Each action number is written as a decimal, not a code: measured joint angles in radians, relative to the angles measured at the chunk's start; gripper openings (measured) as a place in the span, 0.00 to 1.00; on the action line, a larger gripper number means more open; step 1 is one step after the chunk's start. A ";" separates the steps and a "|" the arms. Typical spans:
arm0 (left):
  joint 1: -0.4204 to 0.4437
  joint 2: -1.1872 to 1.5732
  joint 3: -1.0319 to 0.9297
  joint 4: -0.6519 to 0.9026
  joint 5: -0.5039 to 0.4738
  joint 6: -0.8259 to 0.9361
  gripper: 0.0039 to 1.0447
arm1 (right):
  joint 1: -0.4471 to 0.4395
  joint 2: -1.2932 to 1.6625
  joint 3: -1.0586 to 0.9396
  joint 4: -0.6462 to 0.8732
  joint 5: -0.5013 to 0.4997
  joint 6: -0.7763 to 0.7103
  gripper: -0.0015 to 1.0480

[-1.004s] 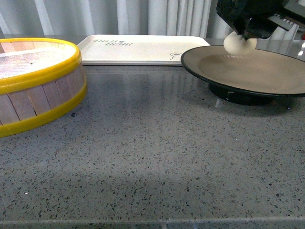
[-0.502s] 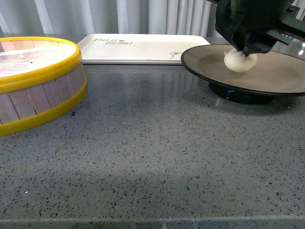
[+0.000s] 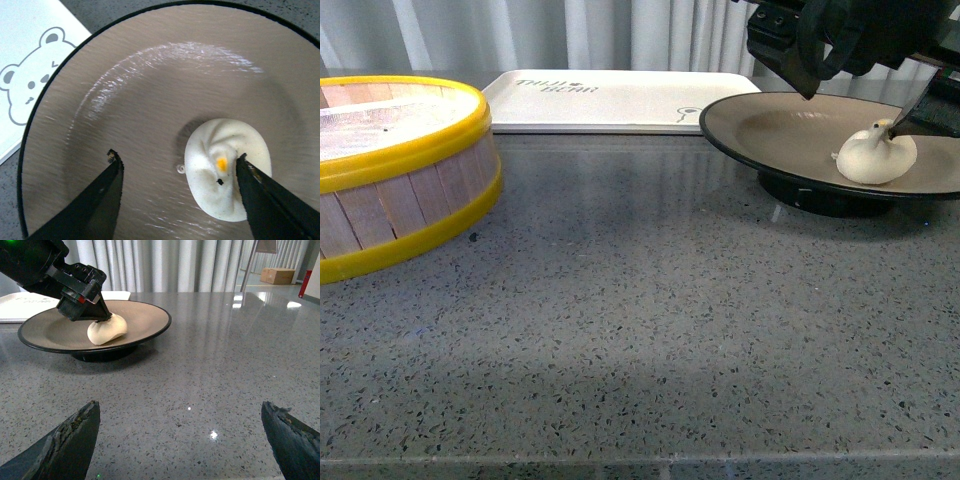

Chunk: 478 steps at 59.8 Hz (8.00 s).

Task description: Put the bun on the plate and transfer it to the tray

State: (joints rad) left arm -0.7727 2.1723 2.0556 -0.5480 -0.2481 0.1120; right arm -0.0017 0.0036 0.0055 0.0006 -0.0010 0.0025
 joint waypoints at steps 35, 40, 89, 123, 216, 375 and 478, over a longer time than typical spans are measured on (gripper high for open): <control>0.021 -0.055 -0.011 0.033 -0.002 -0.052 0.94 | 0.000 0.000 0.000 0.000 0.000 0.000 0.92; 0.025 -0.098 -0.037 0.051 0.025 -0.068 0.94 | 0.000 0.000 0.000 0.000 0.000 0.000 0.92; 0.710 -1.295 -1.348 0.763 0.213 -0.109 0.58 | 0.000 0.000 0.000 0.000 0.000 0.000 0.92; 0.771 -1.627 -1.861 0.889 0.249 -0.115 0.04 | 0.000 0.000 0.000 0.000 0.000 0.000 0.92; 0.771 -2.168 -2.029 0.549 0.248 -0.116 0.09 | 0.000 0.000 0.000 0.000 0.000 0.000 0.92; 0.771 -2.169 -2.029 0.549 0.248 -0.114 0.94 | -0.146 1.516 0.730 0.541 -0.471 1.167 0.03; 0.771 -2.169 -2.029 0.549 0.248 -0.114 0.94 | 0.037 2.392 2.036 0.159 -0.472 1.182 0.03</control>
State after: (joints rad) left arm -0.0017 0.0036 0.0261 0.0006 -0.0002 -0.0025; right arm 0.0353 2.3959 2.0418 0.1593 -0.4732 1.1843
